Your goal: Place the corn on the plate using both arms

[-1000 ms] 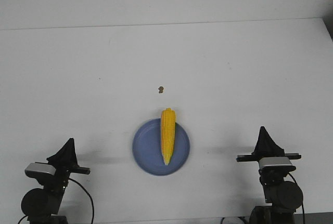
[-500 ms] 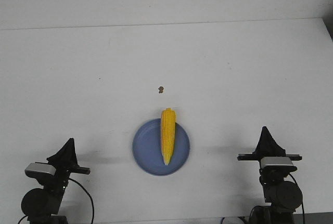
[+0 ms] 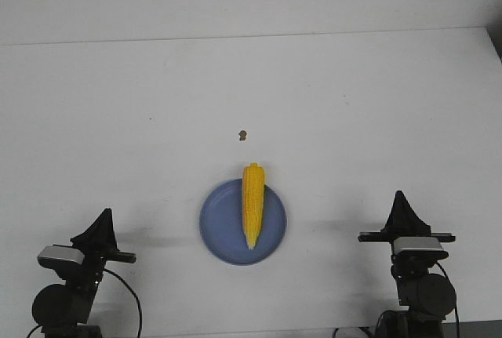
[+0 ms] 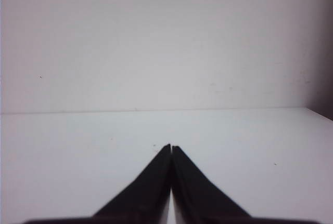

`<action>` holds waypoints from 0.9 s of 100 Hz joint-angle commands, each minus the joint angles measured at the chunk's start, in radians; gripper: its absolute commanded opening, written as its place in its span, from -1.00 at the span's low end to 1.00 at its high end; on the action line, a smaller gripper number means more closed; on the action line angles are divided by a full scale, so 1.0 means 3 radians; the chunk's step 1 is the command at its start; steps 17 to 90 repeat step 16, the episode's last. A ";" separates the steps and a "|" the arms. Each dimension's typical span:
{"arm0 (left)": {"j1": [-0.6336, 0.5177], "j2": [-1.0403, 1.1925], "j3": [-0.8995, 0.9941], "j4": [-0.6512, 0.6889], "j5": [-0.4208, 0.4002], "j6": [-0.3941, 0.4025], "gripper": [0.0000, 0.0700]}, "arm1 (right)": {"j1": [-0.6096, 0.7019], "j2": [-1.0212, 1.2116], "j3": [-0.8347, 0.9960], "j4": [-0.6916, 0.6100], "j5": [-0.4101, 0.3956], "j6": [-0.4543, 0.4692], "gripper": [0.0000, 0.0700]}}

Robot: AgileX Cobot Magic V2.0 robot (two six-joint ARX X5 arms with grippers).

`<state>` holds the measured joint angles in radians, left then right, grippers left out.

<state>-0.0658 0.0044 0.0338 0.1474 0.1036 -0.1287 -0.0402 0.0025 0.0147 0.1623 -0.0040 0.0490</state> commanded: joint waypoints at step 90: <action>0.0003 -0.0004 -0.0066 0.0037 0.0004 0.0034 -0.96 | 0.0000 -0.0004 -0.0009 0.0032 0.0006 0.0024 -0.99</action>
